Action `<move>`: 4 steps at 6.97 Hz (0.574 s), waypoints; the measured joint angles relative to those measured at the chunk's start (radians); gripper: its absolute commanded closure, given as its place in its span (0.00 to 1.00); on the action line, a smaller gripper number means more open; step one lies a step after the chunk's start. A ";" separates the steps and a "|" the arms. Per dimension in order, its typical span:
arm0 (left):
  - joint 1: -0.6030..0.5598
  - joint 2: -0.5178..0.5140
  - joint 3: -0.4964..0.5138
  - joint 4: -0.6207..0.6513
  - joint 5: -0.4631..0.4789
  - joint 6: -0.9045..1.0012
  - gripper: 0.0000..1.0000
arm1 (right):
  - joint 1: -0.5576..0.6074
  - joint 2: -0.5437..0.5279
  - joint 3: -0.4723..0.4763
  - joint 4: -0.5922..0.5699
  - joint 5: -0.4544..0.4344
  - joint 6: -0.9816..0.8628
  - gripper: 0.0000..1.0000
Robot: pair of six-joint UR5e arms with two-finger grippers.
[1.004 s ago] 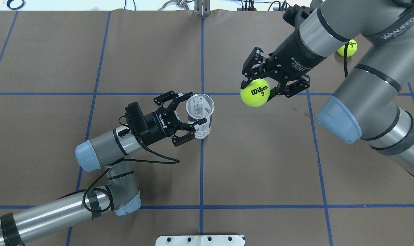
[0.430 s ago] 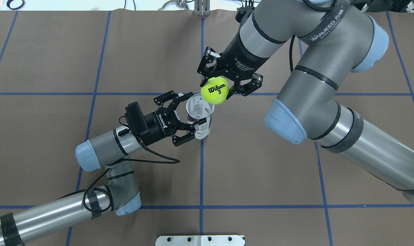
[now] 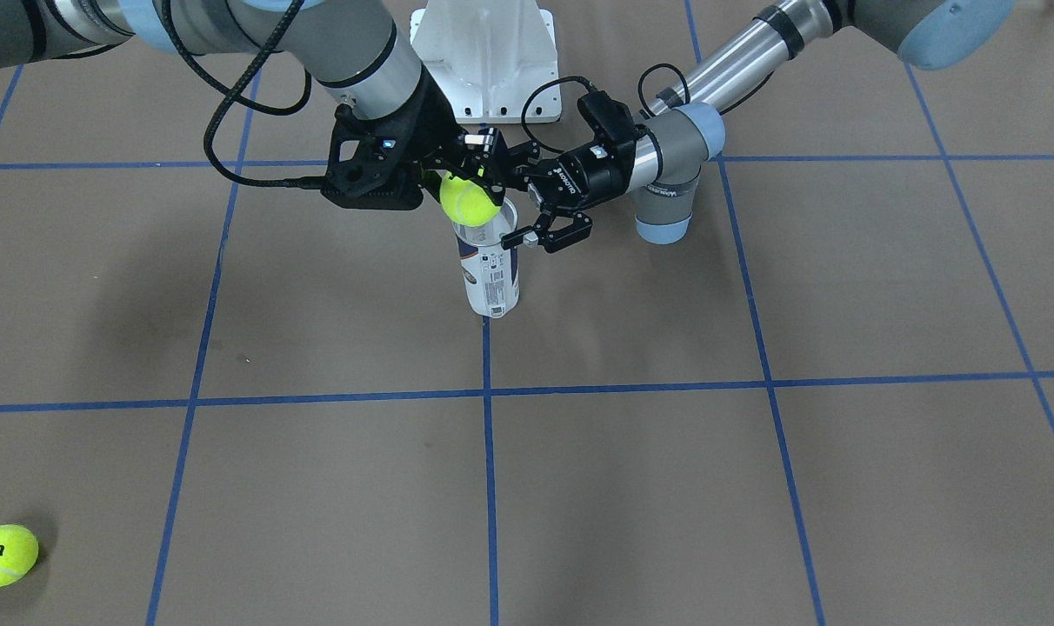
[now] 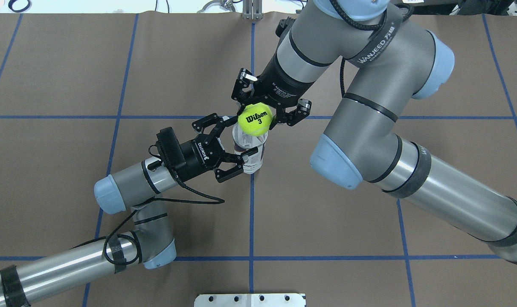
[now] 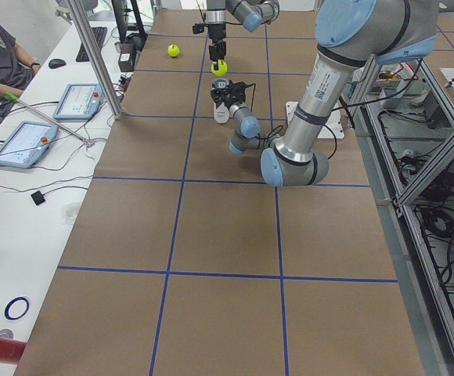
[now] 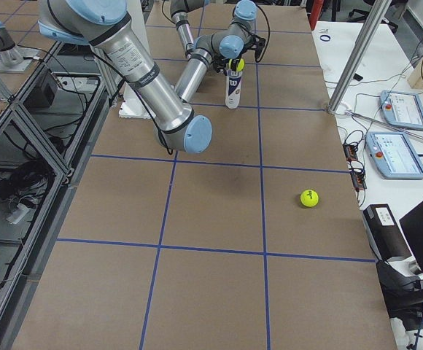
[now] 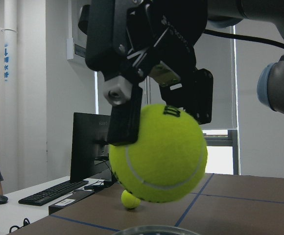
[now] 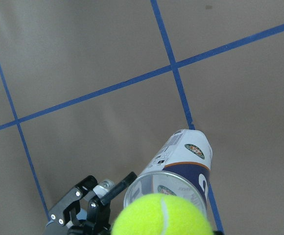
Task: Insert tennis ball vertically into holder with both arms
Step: 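Carry the ball with the right gripper above the can's opening, then open the right gripper to drop the ball into the can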
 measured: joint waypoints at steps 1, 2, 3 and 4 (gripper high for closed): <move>0.000 0.000 0.000 0.000 0.003 0.000 0.13 | -0.006 0.005 -0.010 0.000 -0.004 0.000 0.76; 0.000 -0.001 0.000 0.000 0.004 0.000 0.13 | -0.012 0.007 -0.018 0.001 -0.006 -0.001 0.32; 0.000 -0.001 0.000 0.001 0.004 0.000 0.13 | -0.017 0.008 -0.023 0.001 -0.011 -0.001 0.01; 0.000 -0.002 0.000 0.001 0.004 0.000 0.13 | -0.020 0.009 -0.024 0.001 -0.021 -0.001 0.01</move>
